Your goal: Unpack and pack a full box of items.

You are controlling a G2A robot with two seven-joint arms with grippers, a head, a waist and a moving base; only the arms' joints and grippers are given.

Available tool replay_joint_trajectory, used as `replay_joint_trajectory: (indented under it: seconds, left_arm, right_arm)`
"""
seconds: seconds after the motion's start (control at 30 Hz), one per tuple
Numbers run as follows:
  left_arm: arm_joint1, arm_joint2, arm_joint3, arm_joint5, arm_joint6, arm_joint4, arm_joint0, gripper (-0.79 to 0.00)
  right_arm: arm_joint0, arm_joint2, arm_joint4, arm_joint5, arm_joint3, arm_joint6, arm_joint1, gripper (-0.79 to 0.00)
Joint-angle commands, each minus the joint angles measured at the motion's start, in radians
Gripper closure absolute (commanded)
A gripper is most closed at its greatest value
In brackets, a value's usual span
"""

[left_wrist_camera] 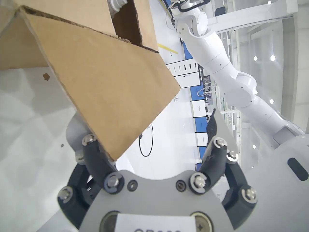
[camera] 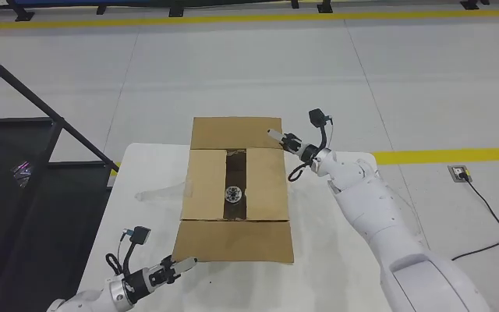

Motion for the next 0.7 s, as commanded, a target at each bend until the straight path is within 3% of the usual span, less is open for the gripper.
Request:
replay_joint_trajectory:
  seconds: [0.0, 0.43, 0.67]
  left_arm:
    - [0.001, -0.007, -0.006, -0.003, 0.008, -0.005, 0.005, -0.785]
    - [0.009, -0.046, -0.029, 0.007, 0.07, -0.063, 0.019, -0.785]
    - [0.01, -0.049, -0.039, 0.028, 0.115, -0.102, 0.013, -0.785]
  right_arm:
    - [0.003, 0.003, 0.003, -0.021, 0.011, 0.011, 0.002, -0.785]
    - [-0.001, 0.01, -0.013, -0.107, 0.026, 0.109, 0.022, -0.785]
    - [-0.02, 0.019, 0.001, 0.024, 0.013, 0.014, 0.015, -0.785]
